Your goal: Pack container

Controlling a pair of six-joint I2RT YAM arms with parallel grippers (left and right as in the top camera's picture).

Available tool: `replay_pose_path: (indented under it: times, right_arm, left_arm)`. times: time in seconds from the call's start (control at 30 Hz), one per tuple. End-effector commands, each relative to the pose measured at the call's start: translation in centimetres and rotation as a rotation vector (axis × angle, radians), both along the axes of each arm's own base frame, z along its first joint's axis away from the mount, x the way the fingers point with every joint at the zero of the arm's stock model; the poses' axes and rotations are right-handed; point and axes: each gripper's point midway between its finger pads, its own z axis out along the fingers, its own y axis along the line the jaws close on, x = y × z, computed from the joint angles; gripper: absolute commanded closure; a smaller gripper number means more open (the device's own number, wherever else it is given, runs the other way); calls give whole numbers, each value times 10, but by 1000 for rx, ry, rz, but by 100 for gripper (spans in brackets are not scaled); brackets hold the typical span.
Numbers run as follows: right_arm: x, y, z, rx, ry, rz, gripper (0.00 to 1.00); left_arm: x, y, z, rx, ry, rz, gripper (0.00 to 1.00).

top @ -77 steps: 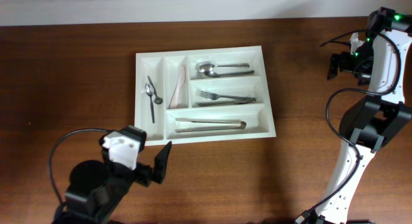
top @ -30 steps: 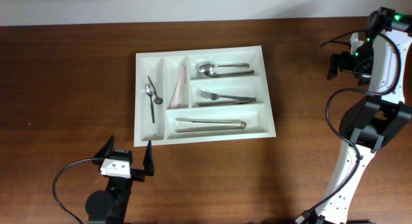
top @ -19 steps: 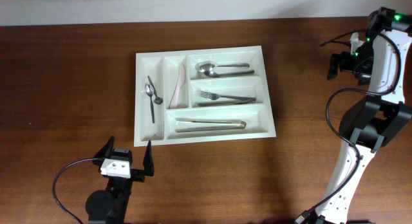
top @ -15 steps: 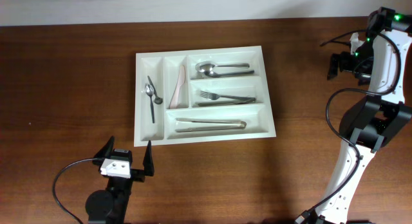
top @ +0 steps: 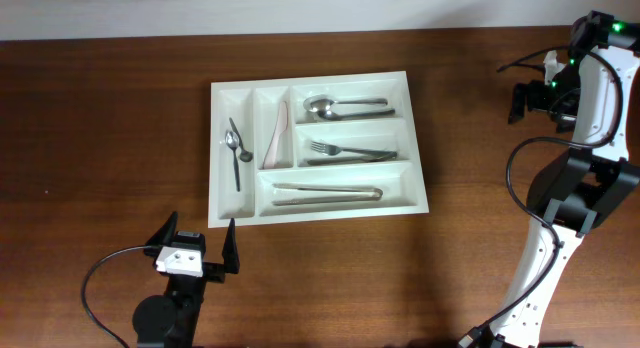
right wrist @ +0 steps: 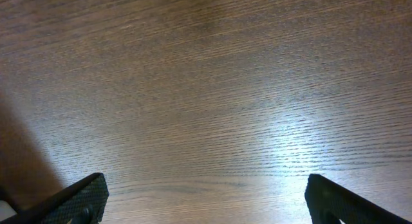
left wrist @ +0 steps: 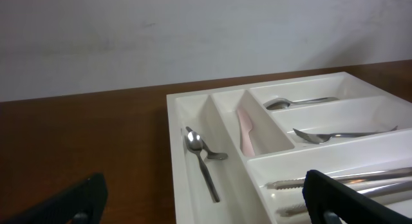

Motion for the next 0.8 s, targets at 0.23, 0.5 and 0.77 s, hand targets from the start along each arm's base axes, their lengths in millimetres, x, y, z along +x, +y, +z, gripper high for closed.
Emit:
replay_pose_path:
  times: [0.23, 0.5, 0.77]
  right_arm:
    - [3, -2, 13, -11, -34, 8, 1]
    - [3, -2, 13, -11, -34, 8, 1]
    - [4, -9, 11, -48, -33, 8, 1]
  left_arm:
    - [0, 1, -1, 8, -3, 5, 1]
    - [0, 1, -1, 8, -3, 5, 1]
    - [0, 1, -1, 8, -3, 5, 1]
